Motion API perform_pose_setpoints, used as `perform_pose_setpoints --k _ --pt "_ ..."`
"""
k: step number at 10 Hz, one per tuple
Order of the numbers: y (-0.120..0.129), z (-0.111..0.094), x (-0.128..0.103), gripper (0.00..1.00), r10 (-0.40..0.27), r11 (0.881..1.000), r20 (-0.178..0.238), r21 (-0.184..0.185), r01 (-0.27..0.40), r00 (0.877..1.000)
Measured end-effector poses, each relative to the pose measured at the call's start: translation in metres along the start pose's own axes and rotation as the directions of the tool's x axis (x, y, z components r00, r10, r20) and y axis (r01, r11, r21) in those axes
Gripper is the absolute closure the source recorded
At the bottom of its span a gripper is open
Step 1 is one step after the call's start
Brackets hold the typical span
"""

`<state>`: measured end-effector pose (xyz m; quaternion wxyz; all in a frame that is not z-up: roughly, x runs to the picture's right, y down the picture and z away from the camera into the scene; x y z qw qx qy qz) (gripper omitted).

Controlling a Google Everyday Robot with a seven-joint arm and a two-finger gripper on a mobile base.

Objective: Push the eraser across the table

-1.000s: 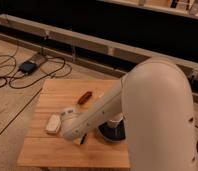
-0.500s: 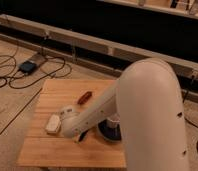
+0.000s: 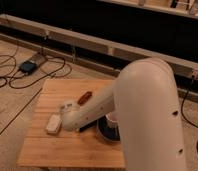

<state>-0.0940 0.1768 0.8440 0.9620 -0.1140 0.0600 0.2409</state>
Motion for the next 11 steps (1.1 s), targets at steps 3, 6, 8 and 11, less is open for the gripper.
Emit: perform_pose_setpoints --k 3,6,8,11 --pt "-0.019 -0.007 -0.023 0.20 0.064 0.998 0.066 0.012 -0.065 0.996" --pt "-0.020 -0.024 -0.025 0.20 0.132 0.991 0.087 -0.034 -0.129 0.988" --pt "-0.007 -0.035 -0.004 0.20 0.178 0.979 0.024 -0.105 -0.174 0.984" --pt "0.013 -0.049 0.028 0.38 0.224 0.955 -0.109 -0.176 -0.241 0.968"
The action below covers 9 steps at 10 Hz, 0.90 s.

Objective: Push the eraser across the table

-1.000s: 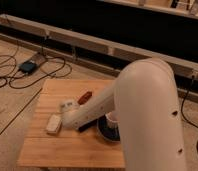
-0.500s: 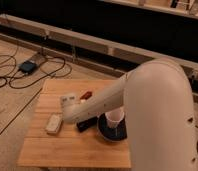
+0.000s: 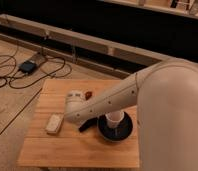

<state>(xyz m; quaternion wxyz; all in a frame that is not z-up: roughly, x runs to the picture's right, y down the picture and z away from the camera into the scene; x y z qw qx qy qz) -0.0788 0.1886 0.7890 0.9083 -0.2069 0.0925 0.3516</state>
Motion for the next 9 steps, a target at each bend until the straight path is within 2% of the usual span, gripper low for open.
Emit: perform_pose_setpoints --k 1,3,6,9 --pt "0.006 -0.004 0.009 0.50 0.024 0.999 -0.044 -0.022 -0.025 0.999" --pt "0.010 -0.009 0.018 0.68 0.060 0.997 -0.100 -0.037 -0.064 0.993" --pt "0.009 -0.003 0.028 0.98 0.100 0.993 -0.173 -0.039 -0.108 0.980" --pt "0.001 0.014 0.040 1.00 0.133 0.988 -0.226 -0.042 -0.146 0.965"
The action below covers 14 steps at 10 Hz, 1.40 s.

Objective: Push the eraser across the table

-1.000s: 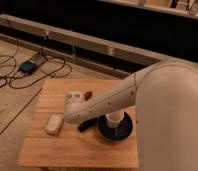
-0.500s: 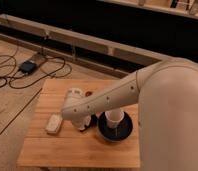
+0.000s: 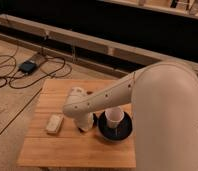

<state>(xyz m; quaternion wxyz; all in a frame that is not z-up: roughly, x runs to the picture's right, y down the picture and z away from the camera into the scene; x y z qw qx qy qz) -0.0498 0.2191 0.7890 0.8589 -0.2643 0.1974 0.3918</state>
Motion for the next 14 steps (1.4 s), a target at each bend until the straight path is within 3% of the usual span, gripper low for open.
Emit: perform_pose_setpoints --k 4,10,14 --pt "-0.011 0.019 0.001 1.00 0.035 0.999 -0.034 -0.025 -0.036 0.999" --pt "-0.022 0.034 0.008 1.00 0.027 0.999 -0.101 -0.015 -0.028 0.995" --pt "-0.027 0.043 -0.011 1.00 0.022 1.000 -0.072 0.011 -0.021 0.997"
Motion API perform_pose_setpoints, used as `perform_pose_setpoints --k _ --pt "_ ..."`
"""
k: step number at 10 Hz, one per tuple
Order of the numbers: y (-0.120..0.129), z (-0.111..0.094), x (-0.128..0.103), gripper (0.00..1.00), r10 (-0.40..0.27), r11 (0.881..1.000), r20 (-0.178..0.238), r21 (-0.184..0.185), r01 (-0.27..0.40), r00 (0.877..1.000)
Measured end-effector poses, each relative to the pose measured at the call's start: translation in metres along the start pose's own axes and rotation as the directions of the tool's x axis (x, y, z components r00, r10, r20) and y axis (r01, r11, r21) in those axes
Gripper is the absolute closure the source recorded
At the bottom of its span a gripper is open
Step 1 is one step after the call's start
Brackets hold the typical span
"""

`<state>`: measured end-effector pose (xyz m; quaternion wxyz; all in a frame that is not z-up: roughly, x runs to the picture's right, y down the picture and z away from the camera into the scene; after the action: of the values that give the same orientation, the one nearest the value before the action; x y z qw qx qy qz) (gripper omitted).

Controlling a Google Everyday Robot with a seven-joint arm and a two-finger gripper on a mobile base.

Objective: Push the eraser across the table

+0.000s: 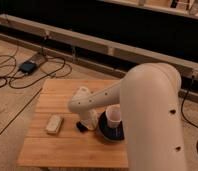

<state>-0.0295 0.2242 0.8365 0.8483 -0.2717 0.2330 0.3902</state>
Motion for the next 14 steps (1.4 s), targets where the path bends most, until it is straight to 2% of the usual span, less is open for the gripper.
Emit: perform_pose_setpoints --k 5,10,14 --pt "0.012 -0.006 -0.037 1.00 -0.045 0.999 0.080 0.020 0.044 0.996" --pt "0.029 -0.013 -0.075 1.00 -0.116 0.993 0.139 0.050 0.110 0.984" --pt "0.051 -0.022 -0.112 1.00 -0.148 0.989 0.185 0.034 0.144 0.971"
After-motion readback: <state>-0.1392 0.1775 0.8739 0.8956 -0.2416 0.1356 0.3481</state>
